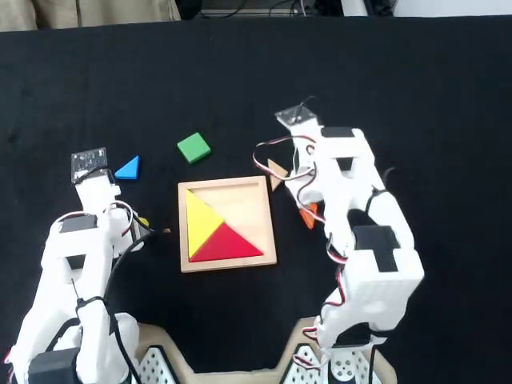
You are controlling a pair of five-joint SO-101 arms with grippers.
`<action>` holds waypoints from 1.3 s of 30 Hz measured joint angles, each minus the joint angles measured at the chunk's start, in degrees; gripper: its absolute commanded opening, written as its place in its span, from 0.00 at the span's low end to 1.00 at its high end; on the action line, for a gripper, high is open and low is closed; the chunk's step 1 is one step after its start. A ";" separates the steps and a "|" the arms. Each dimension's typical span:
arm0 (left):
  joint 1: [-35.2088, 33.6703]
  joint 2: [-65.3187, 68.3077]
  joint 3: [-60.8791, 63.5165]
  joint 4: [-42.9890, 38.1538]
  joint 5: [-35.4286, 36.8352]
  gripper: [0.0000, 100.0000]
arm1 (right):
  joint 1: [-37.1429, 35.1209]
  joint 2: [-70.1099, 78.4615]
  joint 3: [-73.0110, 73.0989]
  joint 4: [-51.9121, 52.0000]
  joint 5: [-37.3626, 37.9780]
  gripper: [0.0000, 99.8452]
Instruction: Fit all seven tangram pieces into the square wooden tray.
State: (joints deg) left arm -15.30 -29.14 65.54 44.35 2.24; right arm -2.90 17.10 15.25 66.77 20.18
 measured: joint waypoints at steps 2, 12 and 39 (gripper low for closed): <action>0.88 0.00 0.00 0.00 0.00 0.23 | 0.00 0.00 -0.97 1.41 -0.44 0.22; 1.85 0.00 0.00 0.00 0.00 0.23 | -1.14 -8.53 1.76 3.43 9.14 0.24; 1.85 0.00 0.00 0.00 0.00 0.23 | -4.66 -3.78 7.21 -3.96 15.12 0.12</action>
State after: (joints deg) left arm -13.45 -29.14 65.54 44.35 2.24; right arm -7.56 13.32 22.46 62.81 35.30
